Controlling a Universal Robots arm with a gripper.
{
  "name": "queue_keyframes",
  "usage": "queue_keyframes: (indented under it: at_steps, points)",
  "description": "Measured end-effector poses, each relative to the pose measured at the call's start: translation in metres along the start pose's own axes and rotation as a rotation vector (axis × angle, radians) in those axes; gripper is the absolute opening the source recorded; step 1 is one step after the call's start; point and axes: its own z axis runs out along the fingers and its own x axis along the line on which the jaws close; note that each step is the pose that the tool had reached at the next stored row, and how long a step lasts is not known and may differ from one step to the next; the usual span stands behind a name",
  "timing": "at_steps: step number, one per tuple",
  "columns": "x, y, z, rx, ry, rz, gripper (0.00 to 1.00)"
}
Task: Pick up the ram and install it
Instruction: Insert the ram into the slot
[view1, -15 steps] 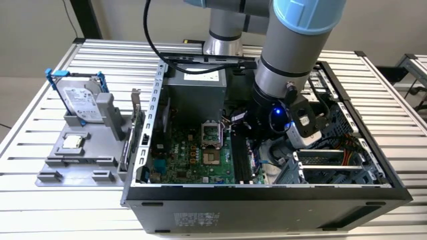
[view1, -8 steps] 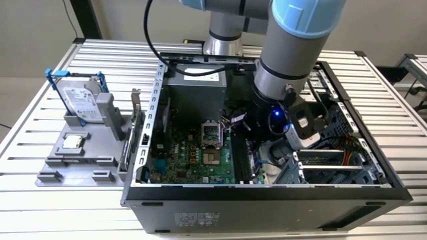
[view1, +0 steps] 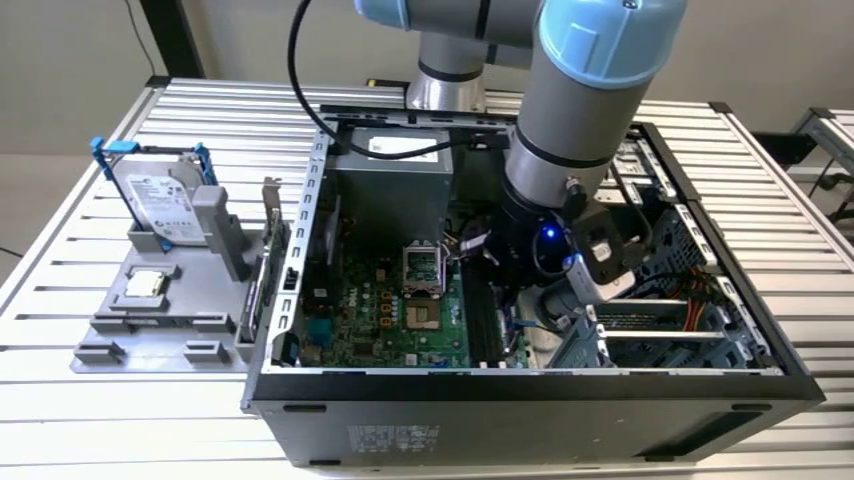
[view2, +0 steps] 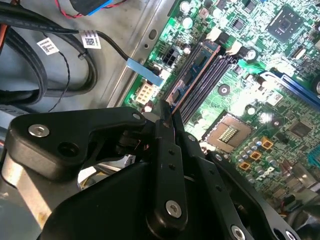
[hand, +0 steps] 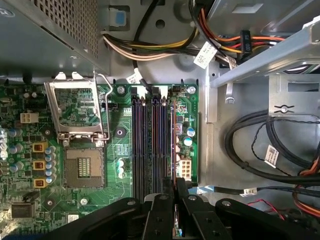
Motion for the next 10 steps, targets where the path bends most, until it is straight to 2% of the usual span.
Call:
queue_keyframes:
  at_steps: [10]
  points:
    - [0.0024, -0.0001, 0.0057, -0.0001, 0.0, -0.008, 0.0]
